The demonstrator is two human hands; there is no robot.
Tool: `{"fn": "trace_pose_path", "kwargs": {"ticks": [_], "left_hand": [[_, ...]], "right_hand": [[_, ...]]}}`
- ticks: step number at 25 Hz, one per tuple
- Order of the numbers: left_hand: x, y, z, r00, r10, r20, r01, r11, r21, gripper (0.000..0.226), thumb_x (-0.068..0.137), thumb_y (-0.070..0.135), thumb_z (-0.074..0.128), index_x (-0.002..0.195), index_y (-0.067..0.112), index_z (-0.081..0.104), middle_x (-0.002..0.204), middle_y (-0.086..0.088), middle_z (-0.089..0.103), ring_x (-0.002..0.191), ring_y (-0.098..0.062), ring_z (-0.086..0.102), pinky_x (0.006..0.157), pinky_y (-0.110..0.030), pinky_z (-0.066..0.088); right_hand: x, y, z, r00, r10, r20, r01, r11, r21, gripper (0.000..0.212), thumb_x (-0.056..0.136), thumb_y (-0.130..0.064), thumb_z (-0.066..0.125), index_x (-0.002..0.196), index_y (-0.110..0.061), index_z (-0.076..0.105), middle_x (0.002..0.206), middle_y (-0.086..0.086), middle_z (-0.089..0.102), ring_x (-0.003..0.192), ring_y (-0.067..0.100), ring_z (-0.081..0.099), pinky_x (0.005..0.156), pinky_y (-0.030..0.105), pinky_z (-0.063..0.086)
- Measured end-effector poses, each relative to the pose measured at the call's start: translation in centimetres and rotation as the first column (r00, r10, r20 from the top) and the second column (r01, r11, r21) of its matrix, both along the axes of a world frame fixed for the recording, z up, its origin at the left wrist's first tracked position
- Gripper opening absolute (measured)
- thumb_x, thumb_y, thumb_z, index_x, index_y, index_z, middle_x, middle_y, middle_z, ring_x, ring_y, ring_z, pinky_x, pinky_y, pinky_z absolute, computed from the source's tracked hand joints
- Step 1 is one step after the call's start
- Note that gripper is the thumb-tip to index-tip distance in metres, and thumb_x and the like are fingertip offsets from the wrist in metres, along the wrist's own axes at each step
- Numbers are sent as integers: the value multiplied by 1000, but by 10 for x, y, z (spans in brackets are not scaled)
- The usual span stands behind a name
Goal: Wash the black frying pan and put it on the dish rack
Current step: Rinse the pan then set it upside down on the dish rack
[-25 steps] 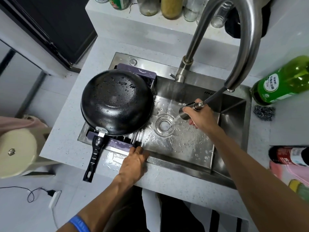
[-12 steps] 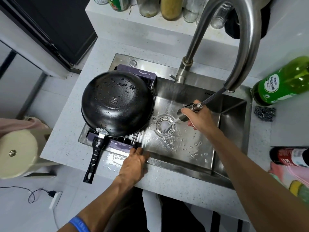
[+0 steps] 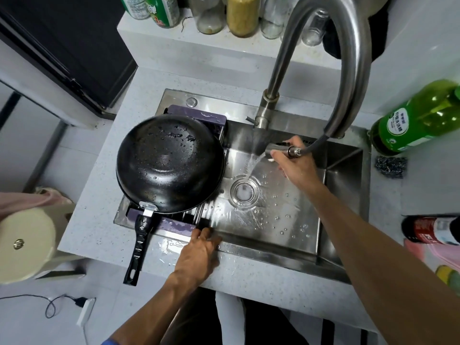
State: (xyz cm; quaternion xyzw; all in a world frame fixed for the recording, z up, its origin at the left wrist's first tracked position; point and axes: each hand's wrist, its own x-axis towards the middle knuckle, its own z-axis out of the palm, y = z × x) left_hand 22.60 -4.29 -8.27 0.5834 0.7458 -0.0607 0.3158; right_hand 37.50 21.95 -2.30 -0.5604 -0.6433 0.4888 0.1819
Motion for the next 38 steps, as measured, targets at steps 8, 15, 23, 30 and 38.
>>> {"fn": "trace_pose_path", "kwargs": {"ticks": [8, 15, 23, 30, 38], "left_hand": [[-2, 3, -5, 1000, -19, -22, 18, 999, -46, 54, 86, 34, 64, 137, 34, 46, 137, 2, 40, 123, -18, 33, 92, -28, 47], [-3, 0, -7, 1000, -6, -4, 6, 1000, -9, 59, 83, 36, 69, 138, 35, 46, 135, 0, 42, 122, -20, 34, 92, -30, 49], [-3, 3, -2, 999, -47, -26, 46, 998, -44, 59, 86, 40, 66, 140, 34, 42, 136, 0, 40, 124, -20, 33, 96, -29, 48], [-2, 7, 3, 999, -44, -19, 42, 996, -76, 48, 86, 34, 65, 132, 29, 50, 138, -2, 40, 125, -23, 33, 96, -31, 45], [-4, 5, -3, 998, -44, -34, 42, 998, -51, 46, 87, 32, 64, 131, 26, 52, 137, -7, 42, 125, -28, 34, 96, -34, 45]], "right_hand": [[38, 36, 17, 936, 71, 344, -152, 965, 216, 19, 89, -28, 68, 73, -25, 59, 87, 14, 70, 82, 28, 65, 73, 38, 53], [78, 65, 19, 760, 26, 649, -216, 953, 215, 34, 87, -43, 60, 110, -17, 59, 91, 13, 66, 92, 35, 65, 78, 39, 48], [103, 72, 33, 526, 169, 833, -362, 931, 40, 31, 83, -51, 62, 80, -20, 63, 82, 5, 65, 75, 25, 57, 67, 32, 45], [102, 66, 34, 590, 417, 691, -411, 892, -187, 26, 84, -43, 70, 68, -24, 62, 83, 3, 63, 80, 24, 60, 74, 35, 48], [82, 34, 15, 859, 394, 326, -320, 911, -258, 27, 79, -24, 75, 67, -1, 66, 66, 14, 61, 70, 29, 59, 73, 45, 49]]}}
